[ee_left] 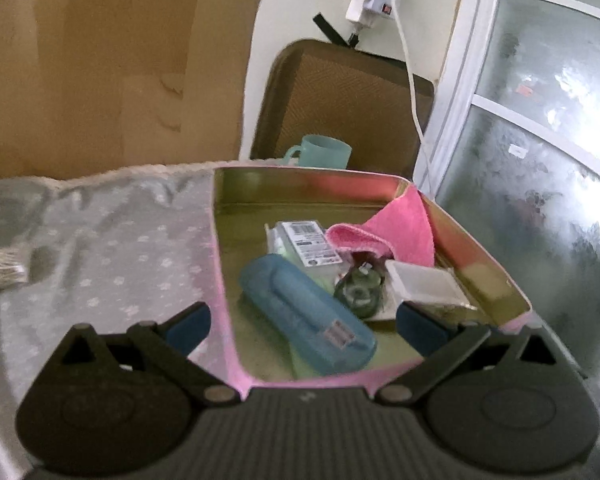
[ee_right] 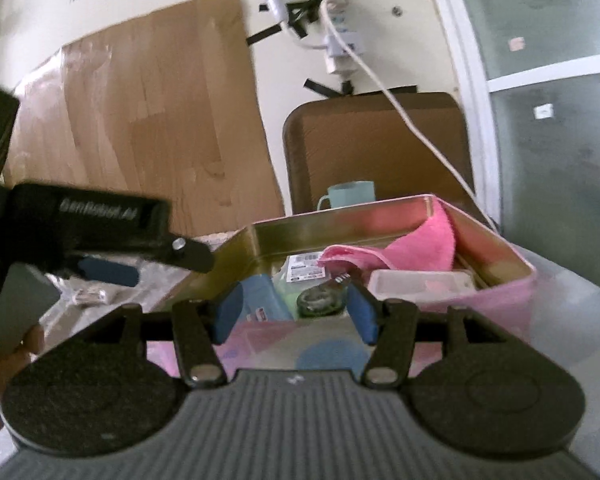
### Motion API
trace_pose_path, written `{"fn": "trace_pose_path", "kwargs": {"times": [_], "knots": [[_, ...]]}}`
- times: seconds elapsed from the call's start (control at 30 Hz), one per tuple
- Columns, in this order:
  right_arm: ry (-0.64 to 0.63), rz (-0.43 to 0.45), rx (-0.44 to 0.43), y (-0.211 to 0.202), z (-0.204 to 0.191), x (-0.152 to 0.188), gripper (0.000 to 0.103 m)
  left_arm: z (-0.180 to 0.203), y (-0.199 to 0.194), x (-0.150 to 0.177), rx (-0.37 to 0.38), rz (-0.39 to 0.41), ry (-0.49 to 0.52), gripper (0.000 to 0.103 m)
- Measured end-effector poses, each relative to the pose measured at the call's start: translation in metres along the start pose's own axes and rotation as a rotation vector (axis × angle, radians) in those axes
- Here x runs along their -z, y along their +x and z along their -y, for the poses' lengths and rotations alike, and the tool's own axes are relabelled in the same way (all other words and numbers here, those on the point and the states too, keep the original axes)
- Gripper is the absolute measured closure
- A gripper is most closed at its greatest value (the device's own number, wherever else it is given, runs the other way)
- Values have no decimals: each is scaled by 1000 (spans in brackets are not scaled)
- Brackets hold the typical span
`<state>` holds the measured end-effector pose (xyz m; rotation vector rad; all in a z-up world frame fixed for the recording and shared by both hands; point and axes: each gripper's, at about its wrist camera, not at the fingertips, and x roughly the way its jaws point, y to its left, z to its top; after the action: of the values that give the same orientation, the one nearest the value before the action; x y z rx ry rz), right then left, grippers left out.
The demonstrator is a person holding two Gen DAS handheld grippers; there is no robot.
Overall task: Organize soft objects
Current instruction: 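Carry the label packet over the pink tin and open the right gripper, then withdraw the right gripper from the tin toward the cotton swab bag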
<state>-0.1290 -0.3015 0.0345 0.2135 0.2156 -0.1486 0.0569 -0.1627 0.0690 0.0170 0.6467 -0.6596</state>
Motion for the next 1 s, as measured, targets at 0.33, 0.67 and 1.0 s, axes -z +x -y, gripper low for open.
{"fn": "trace_pose_path", "kwargs": {"times": [0.33, 0.67, 1.0], "knots": [[50, -21, 2, -19, -9, 6, 43, -19, -38, 37, -116, 23, 26, 1], [47, -25, -31, -26, -35, 8, 43, -46, -56, 63, -187, 7, 9, 1], [60, -33, -47, -30, -47, 8, 41, -55, -73, 79, -214, 16, 4, 0]]}}
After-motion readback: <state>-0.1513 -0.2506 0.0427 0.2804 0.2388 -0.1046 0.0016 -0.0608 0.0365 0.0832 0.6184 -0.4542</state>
